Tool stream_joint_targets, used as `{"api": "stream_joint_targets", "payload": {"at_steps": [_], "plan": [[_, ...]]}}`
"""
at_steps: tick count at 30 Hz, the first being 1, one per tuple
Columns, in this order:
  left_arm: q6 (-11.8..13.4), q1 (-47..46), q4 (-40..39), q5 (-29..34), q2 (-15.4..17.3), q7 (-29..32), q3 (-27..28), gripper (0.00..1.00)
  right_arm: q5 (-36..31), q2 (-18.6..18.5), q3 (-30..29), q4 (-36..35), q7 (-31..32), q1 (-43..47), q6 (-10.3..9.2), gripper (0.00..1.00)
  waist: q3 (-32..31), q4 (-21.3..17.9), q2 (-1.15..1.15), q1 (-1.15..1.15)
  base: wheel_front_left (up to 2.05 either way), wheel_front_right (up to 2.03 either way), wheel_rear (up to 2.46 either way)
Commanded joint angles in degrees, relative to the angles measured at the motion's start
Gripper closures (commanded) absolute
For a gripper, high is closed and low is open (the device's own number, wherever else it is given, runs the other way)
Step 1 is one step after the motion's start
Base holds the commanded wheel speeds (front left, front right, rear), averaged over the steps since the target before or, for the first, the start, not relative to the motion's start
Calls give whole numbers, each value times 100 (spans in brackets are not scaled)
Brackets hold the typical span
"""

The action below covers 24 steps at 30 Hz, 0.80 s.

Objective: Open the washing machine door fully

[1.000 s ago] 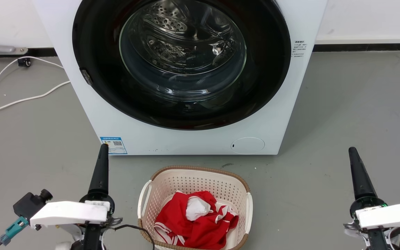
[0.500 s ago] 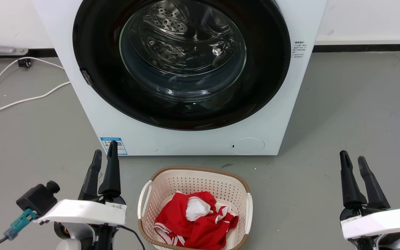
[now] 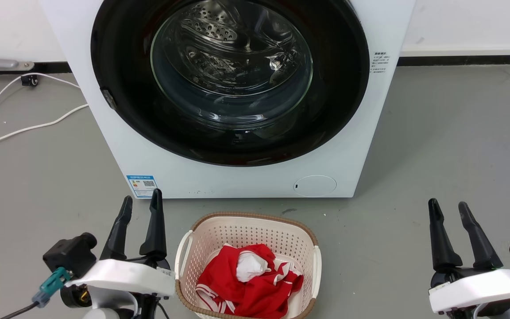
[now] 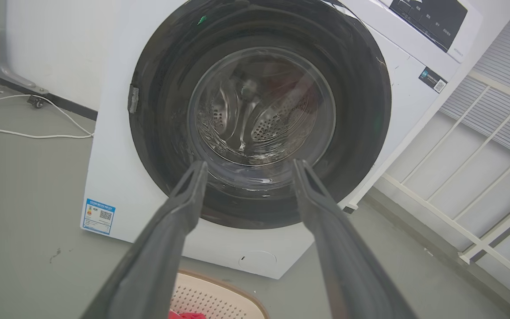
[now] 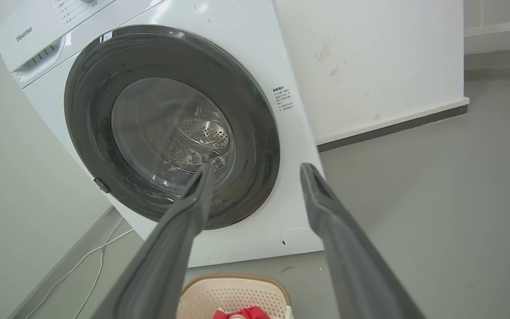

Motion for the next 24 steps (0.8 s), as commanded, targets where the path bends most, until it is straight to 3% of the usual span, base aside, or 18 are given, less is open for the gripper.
{"api": "stream_joint_targets", "payload": {"at_steps": [1, 24], "plan": [[48, -6, -53, 193, 60, -52, -41, 0, -179, 8, 12, -111, -14, 3, 0, 0, 1, 1, 0, 0, 0, 0, 0], [474, 21, -89, 1532, 207, -369, -362, 0, -1598, 18, 82, -263, -57, 152, 0, 0, 14, 37, 0, 0, 0, 0, 0]]}}
